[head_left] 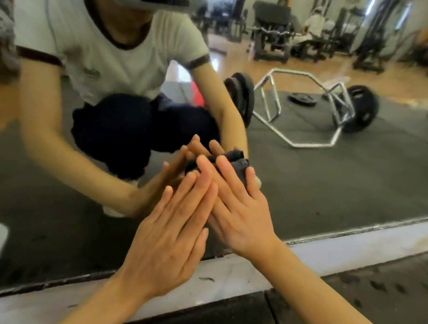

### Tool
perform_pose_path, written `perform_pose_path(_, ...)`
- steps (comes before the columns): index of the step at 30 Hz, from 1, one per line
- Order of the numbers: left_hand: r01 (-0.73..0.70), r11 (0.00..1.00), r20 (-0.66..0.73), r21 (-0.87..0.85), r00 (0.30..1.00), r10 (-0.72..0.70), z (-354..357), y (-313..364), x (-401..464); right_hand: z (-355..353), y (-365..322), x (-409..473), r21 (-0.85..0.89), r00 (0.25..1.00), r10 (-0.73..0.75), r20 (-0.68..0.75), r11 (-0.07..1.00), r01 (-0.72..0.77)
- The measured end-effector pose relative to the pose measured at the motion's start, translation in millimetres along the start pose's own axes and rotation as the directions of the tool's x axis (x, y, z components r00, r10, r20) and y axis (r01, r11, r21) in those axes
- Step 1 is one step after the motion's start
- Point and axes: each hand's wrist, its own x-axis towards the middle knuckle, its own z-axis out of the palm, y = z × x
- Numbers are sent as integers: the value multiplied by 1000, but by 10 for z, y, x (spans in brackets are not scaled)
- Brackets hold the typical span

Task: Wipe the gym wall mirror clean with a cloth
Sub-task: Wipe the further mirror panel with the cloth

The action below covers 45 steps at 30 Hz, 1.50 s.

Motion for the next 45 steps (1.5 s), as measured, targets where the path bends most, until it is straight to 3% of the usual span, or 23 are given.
perform_pose_path(6,116,983,-24,139,993,-114,300,137,186,-97,719,-381,-54,998,7,-58,998,-10)
perform_pose_path(10,140,930,-45,340,990,-132,392,143,181,-149,1237,-758,-21,973,187,-137,981,-192)
perform_pose_path(15,154,905,-59,396,988,-142,435,145,182,-171,1561,-1090,139,813,539,-221,842,-520)
perform_pose_path(18,242,924,-82,297,970,-228,431,271,216,-96,1212,-864,226,762,602,-237,797,-560)
perform_pose_path(20,264,939,-91,219,964,-250,478,435,288,3,855,-763,213,869,463,-175,880,-426)
perform_pose_path(22,253,953,-71,168,967,-244,586,584,392,82,583,-771,108,975,203,-89,975,-193)
perform_pose_path(25,295,943,-89,151,954,-285,745,683,537,88,783,-917,-28,996,-68,-53,997,67)
perform_pose_path(27,314,925,-99,213,949,-300,786,676,553,19,1192,-1148,-65,995,-66,-81,996,61)
perform_pose_path(30,299,908,-76,294,954,-290,787,640,535,-114,1769,-1668,-26,994,66,-82,997,-69)
perform_pose_path(34,340,878,-118,335,940,-319,880,646,567,-70,1627,-1750,63,973,225,-56,973,-222)
perform_pose_path(40,350,873,-137,340,937,-322,894,664,564,150,787,-1419,59,991,-136,-10,989,137)
perform_pose_path(45,350,847,-106,400,936,-336,824,694,561,94,1365,-1749,-14,951,-306,51,952,307)
